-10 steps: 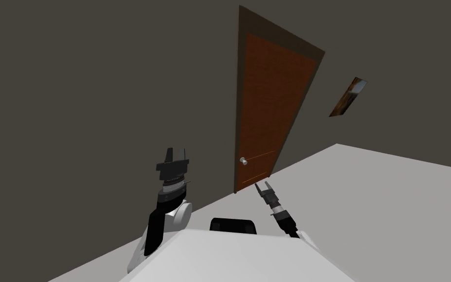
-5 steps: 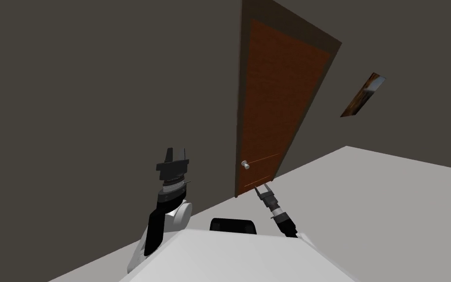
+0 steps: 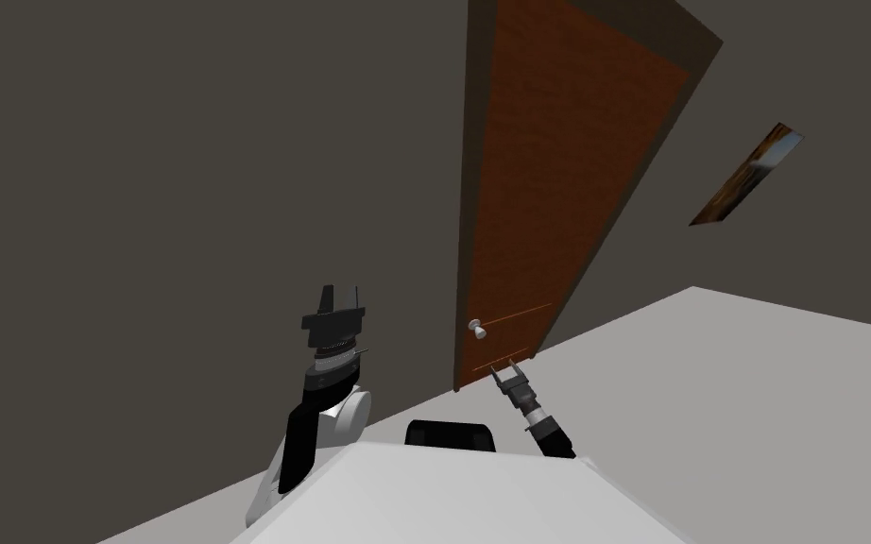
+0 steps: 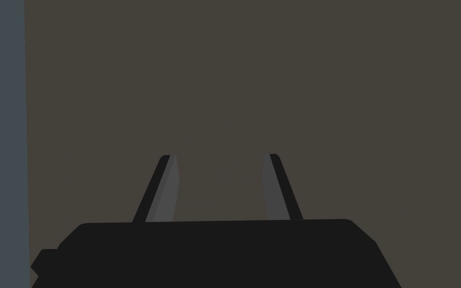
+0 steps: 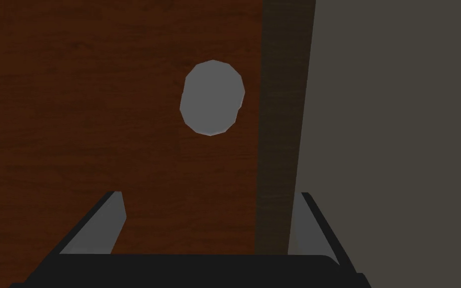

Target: Pull the door open

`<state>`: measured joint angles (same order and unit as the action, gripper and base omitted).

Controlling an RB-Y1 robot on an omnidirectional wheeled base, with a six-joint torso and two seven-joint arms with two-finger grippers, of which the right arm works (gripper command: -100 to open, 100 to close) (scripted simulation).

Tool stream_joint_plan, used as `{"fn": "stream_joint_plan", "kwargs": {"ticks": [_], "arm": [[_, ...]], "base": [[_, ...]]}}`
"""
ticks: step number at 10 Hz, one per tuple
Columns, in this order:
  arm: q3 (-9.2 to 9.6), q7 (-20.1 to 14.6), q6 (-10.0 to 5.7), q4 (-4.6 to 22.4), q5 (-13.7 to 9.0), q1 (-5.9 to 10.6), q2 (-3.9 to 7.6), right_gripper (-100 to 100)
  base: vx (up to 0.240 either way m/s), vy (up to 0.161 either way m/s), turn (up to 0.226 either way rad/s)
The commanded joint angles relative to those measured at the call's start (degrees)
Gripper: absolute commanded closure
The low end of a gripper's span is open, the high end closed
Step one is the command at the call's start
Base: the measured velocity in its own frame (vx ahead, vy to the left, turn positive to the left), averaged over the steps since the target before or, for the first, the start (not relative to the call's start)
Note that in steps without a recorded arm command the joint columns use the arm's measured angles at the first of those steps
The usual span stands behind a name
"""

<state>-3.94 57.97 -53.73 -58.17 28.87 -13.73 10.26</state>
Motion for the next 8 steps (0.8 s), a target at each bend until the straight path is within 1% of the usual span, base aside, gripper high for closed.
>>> {"fn": "stream_joint_plan", "kwargs": {"ticks": [1, 2, 3, 5, 8], "arm": [[-0.03, 1.3, -0.76, 1.6, 0.6, 0.35, 0.0, -100], [-0.08, 0.8, -0.62, 1.4, 0.3, 0.4, -0.02, -100], [-0.44, 1.5, -0.67, 3.4, -0.4, 2.22, 0.17, -100], [-0.76, 2.2, -0.52, 6.1, -1.5, 4.75, 0.45, -100], [-1.11, 3.6, -0.27, 11.4, -3.7, 9.51, 1.0, -100]], "base": [[0.097, -0.074, 0.03], [0.046, -0.035, 0.012], [0.008, 0.037, 0.045], [-0.011, 0.101, 0.058], [0.005, 0.081, 0.076]]}}
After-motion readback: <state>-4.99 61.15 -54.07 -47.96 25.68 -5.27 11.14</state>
